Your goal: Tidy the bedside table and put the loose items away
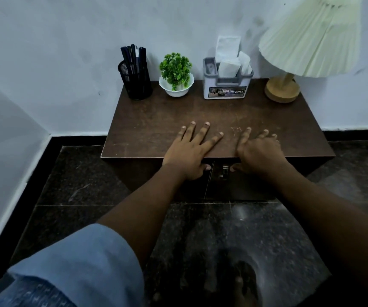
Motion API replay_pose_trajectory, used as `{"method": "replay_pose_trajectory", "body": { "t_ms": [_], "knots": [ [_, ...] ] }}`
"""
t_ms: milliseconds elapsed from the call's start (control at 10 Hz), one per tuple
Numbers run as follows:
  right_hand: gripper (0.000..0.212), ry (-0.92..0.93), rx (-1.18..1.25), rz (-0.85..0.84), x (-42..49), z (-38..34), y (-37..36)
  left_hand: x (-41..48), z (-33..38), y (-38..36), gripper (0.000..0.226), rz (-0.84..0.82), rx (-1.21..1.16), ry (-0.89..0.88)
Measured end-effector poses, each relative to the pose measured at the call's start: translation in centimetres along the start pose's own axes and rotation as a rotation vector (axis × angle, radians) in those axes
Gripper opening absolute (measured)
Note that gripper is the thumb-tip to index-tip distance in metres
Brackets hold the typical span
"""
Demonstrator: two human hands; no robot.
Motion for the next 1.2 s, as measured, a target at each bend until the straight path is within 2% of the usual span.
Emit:
{"method": "replay_pose_trajectory", "body": {
  "t_ms": [100, 300, 400, 500, 600, 700, 900, 1000, 1200],
  "knots": [
    [0.128, -0.059, 0.071, 0.005, -0.3, -0.2, -0.3, 0.1, 0.0, -0.2, 0.107, -0.01, -0.011, 0.001],
    [0.135, -0.161, 0.212, -0.003, -0.5, -0.9, -1.0, 0.1, -0.5, 0.1, 0.124, -0.057, -0.004, 0.12],
    [0.149, -0.151, 0.433, -0.059, 0.2, -0.7, -1.9, 0.3, -0.7, -0.1, 0.127, -0.079, -0.024, 0.15],
    [0.151, 0.001, 0.516, -0.04, 2.0, -1.2, -1.9, 0.8, -0.9, -1.0, 0.129, -0.086, -0.046, 0.148],
    [0.152, 0.149, 0.414, 0.01, 4.5, -2.8, -1.6, 0.9, -1.2, -1.5, 0.131, -0.076, -0.079, 0.134],
    [0.155, 0.182, 0.411, -0.039, 5.8, -3.3, -1.6, 0.8, -1.4, -1.7, 0.136, -0.145, -0.11, 0.147],
    [0.143, 0.24, 0.518, -0.261, 3.3, -1.9, 1.3, -0.6, -2.6, 1.3, 0.149, -0.394, -0.065, 0.077],
    [0.13, 0.227, 0.52, -0.284, 1.0, -1.0, 4.8, -1.7, -4.5, 6.0, 0.156, -0.463, -0.011, 0.13],
    [0.105, 0.123, 0.453, -0.112, -4.1, 0.4, 15.8, -1.7, -6.2, 19.8, 0.153, -0.426, -0.057, 0.236]
  ]
}}
Point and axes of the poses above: each hand's wrist, its own x-axis towards the middle knuckle, its own y-axis out of the back of the hand, z = x × y, the point moved 6 cm from there along x, towards the middle knuckle, and after that the axes turned 12 degrees about y, right-handed, at the moved point
